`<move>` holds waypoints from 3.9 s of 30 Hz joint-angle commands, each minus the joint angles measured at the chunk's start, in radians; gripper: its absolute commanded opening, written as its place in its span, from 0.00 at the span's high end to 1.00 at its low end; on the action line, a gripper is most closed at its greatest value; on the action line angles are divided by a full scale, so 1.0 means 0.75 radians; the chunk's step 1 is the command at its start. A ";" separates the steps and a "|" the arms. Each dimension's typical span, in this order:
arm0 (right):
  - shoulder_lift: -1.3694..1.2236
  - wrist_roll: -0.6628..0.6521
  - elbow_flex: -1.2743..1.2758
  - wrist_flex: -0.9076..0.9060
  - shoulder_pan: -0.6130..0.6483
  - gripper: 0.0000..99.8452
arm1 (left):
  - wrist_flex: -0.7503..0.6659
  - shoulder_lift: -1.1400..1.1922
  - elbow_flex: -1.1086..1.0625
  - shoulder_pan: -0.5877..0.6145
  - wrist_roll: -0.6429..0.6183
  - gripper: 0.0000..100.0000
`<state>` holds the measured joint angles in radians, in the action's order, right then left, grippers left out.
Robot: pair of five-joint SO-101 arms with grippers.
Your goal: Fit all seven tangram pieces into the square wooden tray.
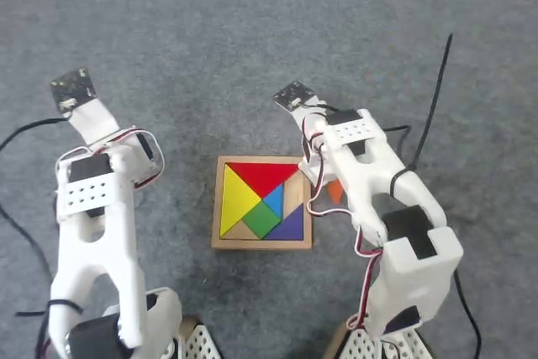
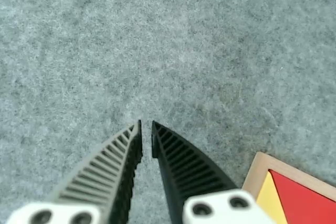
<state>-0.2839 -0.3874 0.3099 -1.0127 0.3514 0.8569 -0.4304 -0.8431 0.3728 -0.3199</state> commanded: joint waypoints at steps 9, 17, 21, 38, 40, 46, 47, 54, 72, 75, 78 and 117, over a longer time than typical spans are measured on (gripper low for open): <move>0.013 -0.014 -0.039 -0.024 -0.026 0.87 | -0.025 -0.041 0.007 -0.002 0.014 0.97; 0.013 -0.020 -0.041 -0.024 -0.032 0.94 | -0.025 -0.041 0.007 -0.002 0.016 0.97; 0.021 -0.016 -0.041 -0.026 -0.034 0.94 | -0.025 -0.041 0.007 -0.002 0.016 0.97; 0.267 0.393 -0.068 -0.236 -0.148 0.94 | -0.025 -0.043 0.007 -0.002 0.016 0.97; 0.306 0.462 -0.068 -0.275 -0.148 0.94 | -0.025 -0.043 0.007 -0.002 0.016 0.97; 0.353 0.616 -0.068 -0.310 -0.148 0.98 | -0.025 -0.041 0.007 -0.002 0.016 0.97; 0.355 0.622 -0.068 -0.312 -0.148 0.99 | -0.025 -0.041 0.007 -0.002 0.016 0.97; 0.355 0.657 -0.068 -0.314 -0.136 0.99 | -0.025 -0.041 0.007 -0.002 0.016 0.97; 0.602 0.820 -0.139 -0.490 -0.060 0.99 | -0.027 -0.041 0.005 -0.002 0.016 0.97; 0.596 0.822 -0.119 -0.474 0.060 0.99 | -0.027 -0.041 0.005 -0.002 0.016 0.97; 0.560 0.822 -0.092 -0.398 0.167 0.99 | -0.027 -0.041 0.005 -0.002 0.016 0.97; 0.298 0.962 -0.008 -0.212 0.332 0.99 | -0.027 -0.041 0.007 -0.002 0.016 0.97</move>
<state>-0.0675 0.3245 0.3115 -1.1830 0.5969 0.8569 -0.4304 -0.8431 0.3728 -0.3168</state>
